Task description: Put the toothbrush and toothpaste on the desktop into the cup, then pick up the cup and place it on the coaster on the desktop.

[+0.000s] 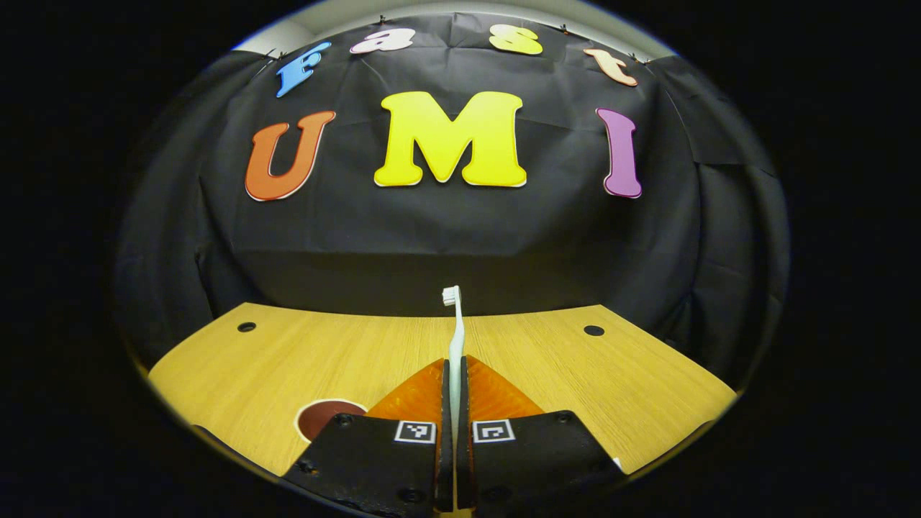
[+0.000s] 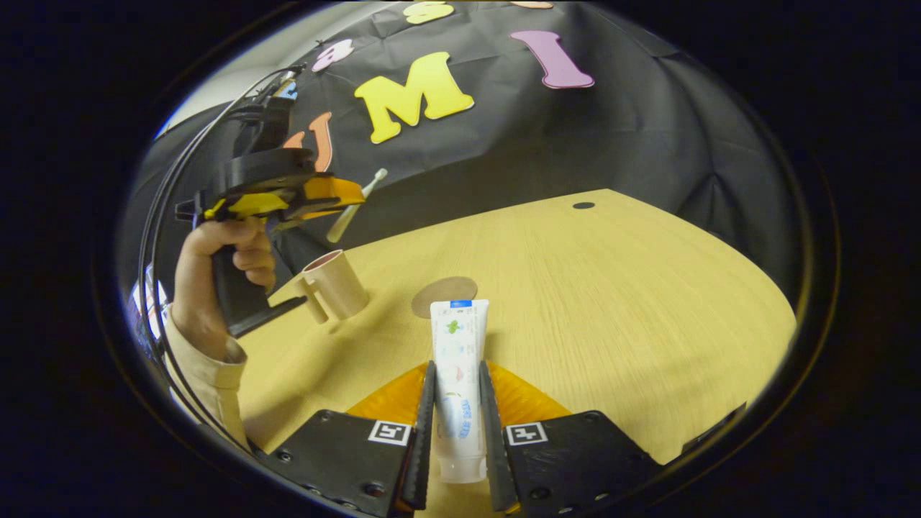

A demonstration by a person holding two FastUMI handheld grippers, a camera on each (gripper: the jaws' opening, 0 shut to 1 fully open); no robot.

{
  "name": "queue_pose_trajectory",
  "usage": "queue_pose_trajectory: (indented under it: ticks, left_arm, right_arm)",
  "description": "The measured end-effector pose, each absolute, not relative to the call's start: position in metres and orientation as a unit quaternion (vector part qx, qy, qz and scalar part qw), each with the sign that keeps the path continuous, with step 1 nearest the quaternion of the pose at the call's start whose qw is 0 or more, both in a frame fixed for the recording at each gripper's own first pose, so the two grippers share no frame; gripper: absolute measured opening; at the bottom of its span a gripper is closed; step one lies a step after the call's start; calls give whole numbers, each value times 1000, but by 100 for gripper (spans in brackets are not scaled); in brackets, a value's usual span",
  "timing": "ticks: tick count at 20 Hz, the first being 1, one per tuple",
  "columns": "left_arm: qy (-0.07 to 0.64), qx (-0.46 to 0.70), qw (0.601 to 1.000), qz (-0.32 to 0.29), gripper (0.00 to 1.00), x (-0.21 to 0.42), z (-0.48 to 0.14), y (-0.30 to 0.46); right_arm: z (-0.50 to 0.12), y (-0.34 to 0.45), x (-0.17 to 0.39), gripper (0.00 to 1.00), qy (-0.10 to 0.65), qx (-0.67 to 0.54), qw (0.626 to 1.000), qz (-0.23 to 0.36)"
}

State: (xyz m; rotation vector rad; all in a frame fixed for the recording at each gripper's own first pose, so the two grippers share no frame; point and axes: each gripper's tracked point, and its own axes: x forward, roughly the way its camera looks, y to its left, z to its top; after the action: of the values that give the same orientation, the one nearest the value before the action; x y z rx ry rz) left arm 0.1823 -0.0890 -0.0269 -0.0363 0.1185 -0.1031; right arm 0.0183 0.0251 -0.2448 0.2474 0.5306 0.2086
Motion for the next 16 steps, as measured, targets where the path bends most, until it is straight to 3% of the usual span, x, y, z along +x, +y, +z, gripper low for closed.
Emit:
queue_pose_trajectory:
  ticks: [8,16]
  left_arm:
    - [22,32,999,-5,4,188,-11,-6]
    - [26,27,999,4,7,197,-22,14]
  right_arm:
    - [-246,38,17,34,262,105,954,104]
    - [-247,43,18,34,264,95,954,102]
